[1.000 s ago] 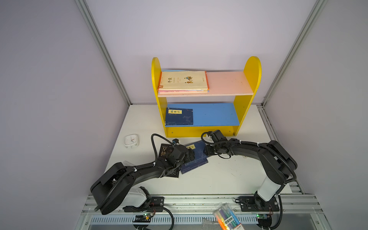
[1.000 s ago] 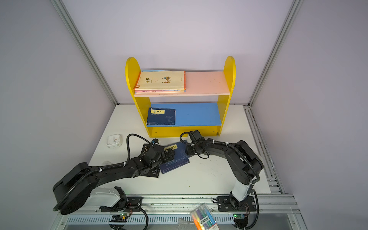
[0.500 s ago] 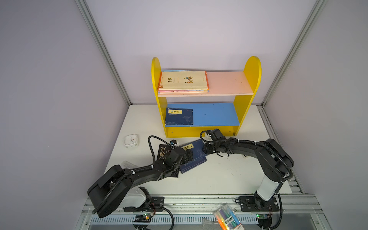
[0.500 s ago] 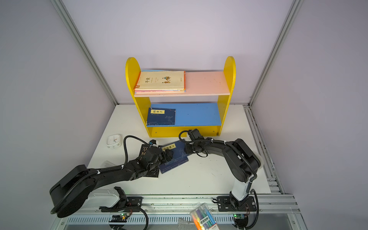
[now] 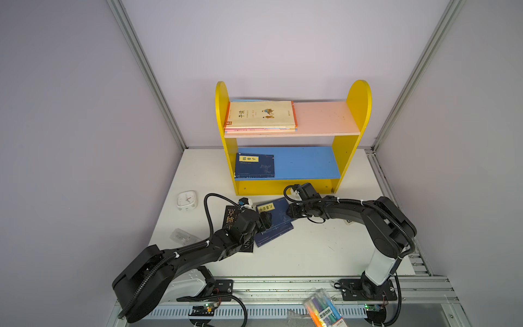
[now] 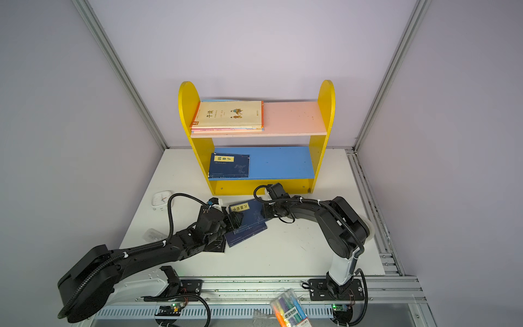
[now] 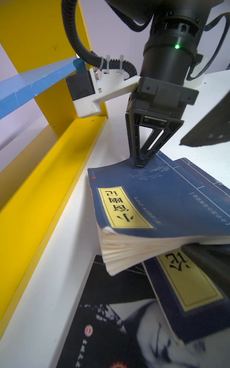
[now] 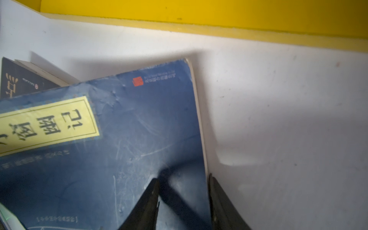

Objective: Stacking books/files
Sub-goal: Pick up the book from the book.

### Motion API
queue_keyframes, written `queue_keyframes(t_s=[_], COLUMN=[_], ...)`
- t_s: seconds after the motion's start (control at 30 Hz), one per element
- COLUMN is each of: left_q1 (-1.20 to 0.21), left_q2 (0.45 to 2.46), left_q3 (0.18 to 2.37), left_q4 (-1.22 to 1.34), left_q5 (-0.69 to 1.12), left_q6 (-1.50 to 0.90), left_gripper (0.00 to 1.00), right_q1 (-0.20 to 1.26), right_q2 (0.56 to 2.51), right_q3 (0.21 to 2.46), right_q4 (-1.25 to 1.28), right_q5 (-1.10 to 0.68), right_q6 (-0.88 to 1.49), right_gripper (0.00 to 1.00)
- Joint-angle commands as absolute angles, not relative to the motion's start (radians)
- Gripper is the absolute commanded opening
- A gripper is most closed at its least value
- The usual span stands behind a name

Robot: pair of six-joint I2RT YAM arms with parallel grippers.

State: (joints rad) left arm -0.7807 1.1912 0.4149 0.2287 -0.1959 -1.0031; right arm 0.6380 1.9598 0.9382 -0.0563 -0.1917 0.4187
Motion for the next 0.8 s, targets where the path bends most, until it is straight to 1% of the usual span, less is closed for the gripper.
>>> queue_keyframes(t_s=[0.0, 0.13, 0.17, 0.47, 0.67, 0.77], left_q1=[-0.783, -0.782, -0.782, -0.782, -0.781, -0.779], left_q2=[1.201, 1.219, 1.222, 1.216, 1.171, 1.122], left_q3=[0.415, 0.411, 0.410, 0.395, 0.381, 0.379], left_q4=[0.324, 0.329, 0.330, 0.320, 0.314, 0.296], left_q5=[-0.156, -0.156, -0.159, -0.178, -0.176, -0.170], left_q6=[-1.004, -1.009, -1.013, -1.019, -1.001, -0.971], left_gripper=[0.69, 0.56, 0.51, 0.19, 0.03, 0.00], right_q1=[0.645, 0.645, 0.645, 0.644, 0.640, 0.627], right_q2=[1.977, 1.977, 1.976, 1.967, 1.914, 1.858], right_q3=[0.928, 0.925, 0.924, 0.915, 0.891, 0.866], right_q4=[-0.120, -0.117, -0.117, -0.113, -0.109, -0.105], right_q5=[-0.241, -0.241, -0.240, -0.232, -0.188, -0.152], right_q6=[0.414, 0.414, 0.414, 0.417, 0.411, 0.406], right_gripper=[0.42, 0.42, 0.42, 0.42, 0.43, 0.44])
